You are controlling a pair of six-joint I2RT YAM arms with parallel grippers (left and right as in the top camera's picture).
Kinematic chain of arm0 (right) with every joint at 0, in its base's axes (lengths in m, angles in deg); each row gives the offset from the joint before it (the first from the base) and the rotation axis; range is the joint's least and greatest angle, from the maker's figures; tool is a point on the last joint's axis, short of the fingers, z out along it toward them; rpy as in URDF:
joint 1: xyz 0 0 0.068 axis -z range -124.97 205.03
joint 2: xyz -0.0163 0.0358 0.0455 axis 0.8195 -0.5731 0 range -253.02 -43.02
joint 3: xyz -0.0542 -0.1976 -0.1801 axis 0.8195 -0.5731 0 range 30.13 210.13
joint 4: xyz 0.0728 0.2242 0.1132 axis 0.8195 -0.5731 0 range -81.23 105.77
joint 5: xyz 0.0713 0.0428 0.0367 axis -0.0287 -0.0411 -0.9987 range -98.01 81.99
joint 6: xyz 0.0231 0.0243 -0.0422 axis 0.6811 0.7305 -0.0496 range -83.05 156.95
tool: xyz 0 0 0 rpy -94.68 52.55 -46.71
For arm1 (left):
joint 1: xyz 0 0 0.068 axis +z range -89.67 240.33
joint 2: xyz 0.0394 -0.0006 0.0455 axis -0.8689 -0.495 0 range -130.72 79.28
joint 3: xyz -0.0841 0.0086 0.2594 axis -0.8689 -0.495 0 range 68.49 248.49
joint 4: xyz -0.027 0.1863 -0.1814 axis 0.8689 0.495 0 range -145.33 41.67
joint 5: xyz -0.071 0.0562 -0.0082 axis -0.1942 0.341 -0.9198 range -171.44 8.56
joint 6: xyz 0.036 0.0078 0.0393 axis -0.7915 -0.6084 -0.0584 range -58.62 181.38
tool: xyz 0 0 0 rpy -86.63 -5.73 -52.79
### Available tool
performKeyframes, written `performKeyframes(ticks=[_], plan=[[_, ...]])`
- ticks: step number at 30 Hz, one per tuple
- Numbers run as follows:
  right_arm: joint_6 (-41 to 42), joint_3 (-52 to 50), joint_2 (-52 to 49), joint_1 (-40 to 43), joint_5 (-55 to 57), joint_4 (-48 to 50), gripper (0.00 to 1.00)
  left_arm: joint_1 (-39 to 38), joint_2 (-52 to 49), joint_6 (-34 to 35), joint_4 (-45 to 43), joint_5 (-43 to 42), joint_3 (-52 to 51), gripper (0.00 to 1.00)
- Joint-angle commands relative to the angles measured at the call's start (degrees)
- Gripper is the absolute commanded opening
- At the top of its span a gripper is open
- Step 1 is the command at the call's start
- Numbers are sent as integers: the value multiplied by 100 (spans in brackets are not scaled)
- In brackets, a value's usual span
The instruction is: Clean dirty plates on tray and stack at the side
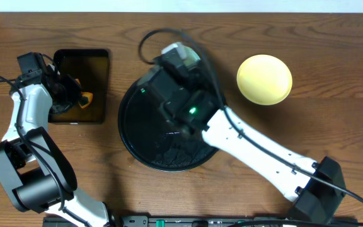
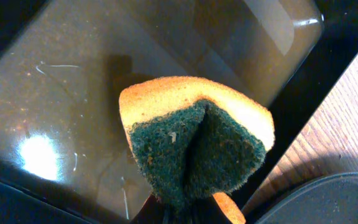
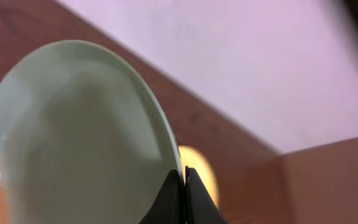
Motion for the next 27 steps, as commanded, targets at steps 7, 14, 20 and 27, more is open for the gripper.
performKeyframes(ticks=[7, 14, 20, 27], plan=[[-3198, 44, 87, -496, 1130, 907, 1, 26, -39, -96, 13, 39, -52, 8], [-3729, 44, 87, -756, 1132, 1226, 1, 26, -39, -96, 35, 37, -52, 8], [-2916, 39, 87, -748, 1071, 1088, 1, 26, -39, -98, 74, 37, -52, 8], [-776, 39, 87, -435, -632, -358, 1, 26, -39, -98, 96, 37, -52, 8]])
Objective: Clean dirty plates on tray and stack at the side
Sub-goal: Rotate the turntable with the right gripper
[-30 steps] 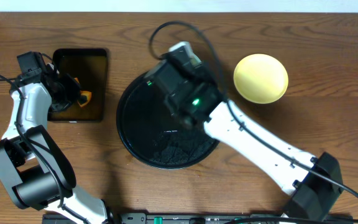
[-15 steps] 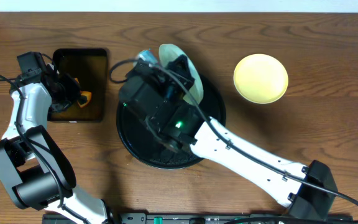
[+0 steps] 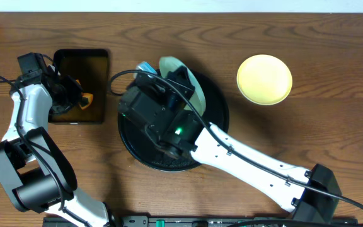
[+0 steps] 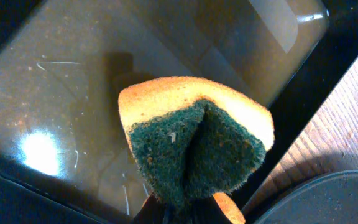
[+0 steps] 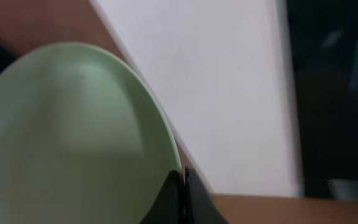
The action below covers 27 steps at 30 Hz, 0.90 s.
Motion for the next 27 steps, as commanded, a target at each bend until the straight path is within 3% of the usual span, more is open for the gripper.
performKeyframes(ticks=[1, 9, 17, 21, 27], plan=[[1596, 37, 87, 308, -1399, -503, 1, 26, -39, -96, 24, 35, -52, 8], [3829, -7, 87, 1631, -4817, -1001, 1, 26, -39, -96, 28, 35, -52, 8], [4033, -13, 87, 3213, -7908, -1132, 1, 26, -39, -96, 44, 35, -52, 8], [4033, -13, 87, 3888, -8515, -1298, 1, 26, -39, -96, 44, 35, -52, 8], [4030, -72, 81, 4937, -8264, -1541, 1, 26, -39, -94, 46, 35, -52, 8]])
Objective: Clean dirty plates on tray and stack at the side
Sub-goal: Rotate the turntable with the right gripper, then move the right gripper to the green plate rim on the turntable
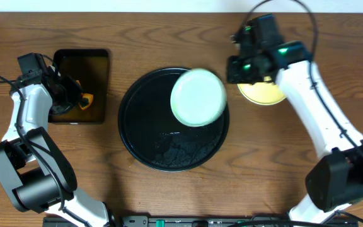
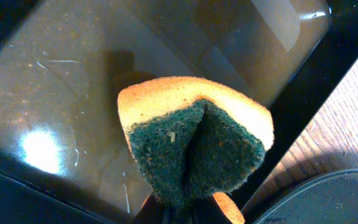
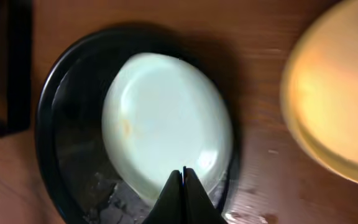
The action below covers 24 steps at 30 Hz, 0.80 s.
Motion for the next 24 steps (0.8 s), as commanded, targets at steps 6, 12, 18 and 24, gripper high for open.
performKeyframes(ticks=[6, 12, 18, 24], plan=[[33, -103, 81, 1357, -179, 46, 1, 22, -42, -94, 15, 35, -50, 8], [-273, -103, 79, 1268, -214, -177, 25, 17, -42, -96, 15, 35, -50, 8], [-468, -105, -164, 216, 382, -337, 45, 17, -42, -94, 15, 35, -55, 8], [-153, -105, -1021, -809, 1121, -221, 37, 17, -42, -94, 20, 35, -72, 8]])
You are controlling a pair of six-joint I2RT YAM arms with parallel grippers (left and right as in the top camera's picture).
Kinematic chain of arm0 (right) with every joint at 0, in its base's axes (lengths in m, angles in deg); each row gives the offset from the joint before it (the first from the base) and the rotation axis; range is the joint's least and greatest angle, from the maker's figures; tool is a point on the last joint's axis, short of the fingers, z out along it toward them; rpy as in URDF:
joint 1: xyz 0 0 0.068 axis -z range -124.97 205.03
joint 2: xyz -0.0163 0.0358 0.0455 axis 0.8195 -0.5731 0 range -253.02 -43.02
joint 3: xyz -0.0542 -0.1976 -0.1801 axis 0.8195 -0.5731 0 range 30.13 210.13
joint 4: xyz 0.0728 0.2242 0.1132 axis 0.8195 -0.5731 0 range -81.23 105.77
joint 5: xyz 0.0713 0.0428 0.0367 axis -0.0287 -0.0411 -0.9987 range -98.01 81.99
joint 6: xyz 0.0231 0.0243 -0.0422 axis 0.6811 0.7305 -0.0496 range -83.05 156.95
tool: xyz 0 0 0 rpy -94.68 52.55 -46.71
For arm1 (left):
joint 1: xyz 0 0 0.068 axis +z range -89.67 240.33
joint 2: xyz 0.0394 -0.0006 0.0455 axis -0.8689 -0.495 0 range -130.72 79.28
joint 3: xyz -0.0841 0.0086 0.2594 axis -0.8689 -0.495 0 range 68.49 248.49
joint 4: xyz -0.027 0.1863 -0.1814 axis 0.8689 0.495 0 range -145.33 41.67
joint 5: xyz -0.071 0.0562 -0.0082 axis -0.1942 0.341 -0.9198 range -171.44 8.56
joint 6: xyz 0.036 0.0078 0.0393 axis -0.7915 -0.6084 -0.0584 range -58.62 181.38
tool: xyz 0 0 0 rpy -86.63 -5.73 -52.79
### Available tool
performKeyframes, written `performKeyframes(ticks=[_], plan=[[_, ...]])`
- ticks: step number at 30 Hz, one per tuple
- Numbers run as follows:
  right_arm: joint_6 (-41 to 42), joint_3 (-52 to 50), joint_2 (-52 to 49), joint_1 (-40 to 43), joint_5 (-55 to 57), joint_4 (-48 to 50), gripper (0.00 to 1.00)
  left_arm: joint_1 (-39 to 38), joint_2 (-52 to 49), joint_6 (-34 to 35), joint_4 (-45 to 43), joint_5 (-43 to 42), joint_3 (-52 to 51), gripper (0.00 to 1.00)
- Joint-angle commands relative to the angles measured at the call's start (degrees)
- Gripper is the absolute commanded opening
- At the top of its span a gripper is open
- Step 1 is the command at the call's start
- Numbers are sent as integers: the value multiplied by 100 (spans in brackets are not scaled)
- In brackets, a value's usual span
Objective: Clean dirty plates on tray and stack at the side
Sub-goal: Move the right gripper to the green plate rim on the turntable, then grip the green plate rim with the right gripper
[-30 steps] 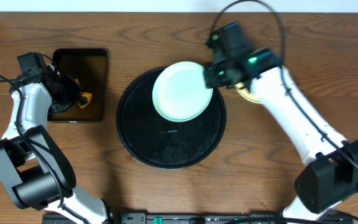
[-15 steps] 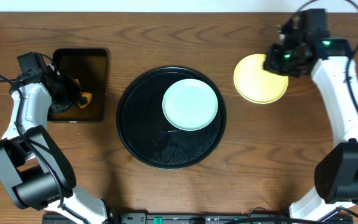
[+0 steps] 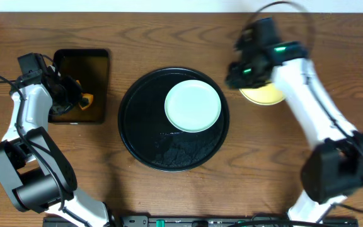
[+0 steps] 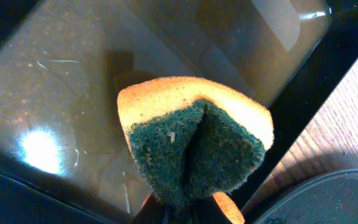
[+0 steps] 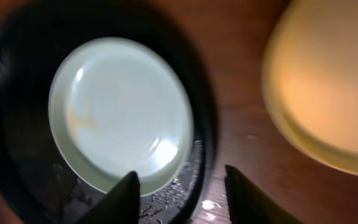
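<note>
A pale green plate (image 3: pixel 193 105) lies flat in the round black tray (image 3: pixel 145 146), toward its upper right; the right wrist view shows an orange smear on the plate (image 5: pixel 120 115). My right gripper (image 3: pixel 232 79) is open above the tray's right rim (image 5: pixel 205 134), nothing between its fingers (image 5: pixel 122 198). A yellow plate (image 3: pixel 268 94) rests on the table right of the tray, partly under the right arm. My left gripper (image 4: pixel 188 211) is shut on a yellow and green sponge (image 4: pixel 194 140), held over the rectangular basin of brownish water (image 3: pixel 80 69).
The basin (image 4: pixel 98 74) stands at the far left with a black rim. The wooden table (image 3: pixel 295 157) spreads around the tray. The right arm reaches in from the lower right, with cables looping near the back edge.
The right gripper has opened and let go of the green plate, which now lies flat in the tray. The left gripper and sponge have not moved.
First the right gripper held the green plate on edge over the tray's back, the arm stretched across the tray. Later the arm had swung to the right, still gripping the plate's rim above the tray. Now the plate rests in the tray, released. The left gripper held the sponge throughout.
</note>
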Motion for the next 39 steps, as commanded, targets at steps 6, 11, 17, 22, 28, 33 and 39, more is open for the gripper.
performKeyframes(ticks=[6, 11, 17, 22, 28, 33, 39], plan=[[822, -46, -1185, -787, 1106, 13, 32, 20, -42, -98, 37, 35, -72, 8], [931, -46, -1237, -817, 1220, -138, 40, 20, -42, -98, 35, 35, -72, 8], [1025, -46, -1239, -820, 1215, -216, 43, 20, -42, -96, 37, 35, -72, 8], [1005, -46, -1239, -837, 680, -79, 44, 20, -42, -98, 37, 35, -72, 8], [944, -46, -1239, -999, 37, 232, 45, 20, -42, -96, 57, 35, -72, 8], [883, 74, -1233, -1270, -11, 208, 41, 20, -42, -98, 59, 35, -72, 8], [883, 348, -1224, -1381, 50, 149, 34, 20, -42, -96, 76, 35, -72, 8]])
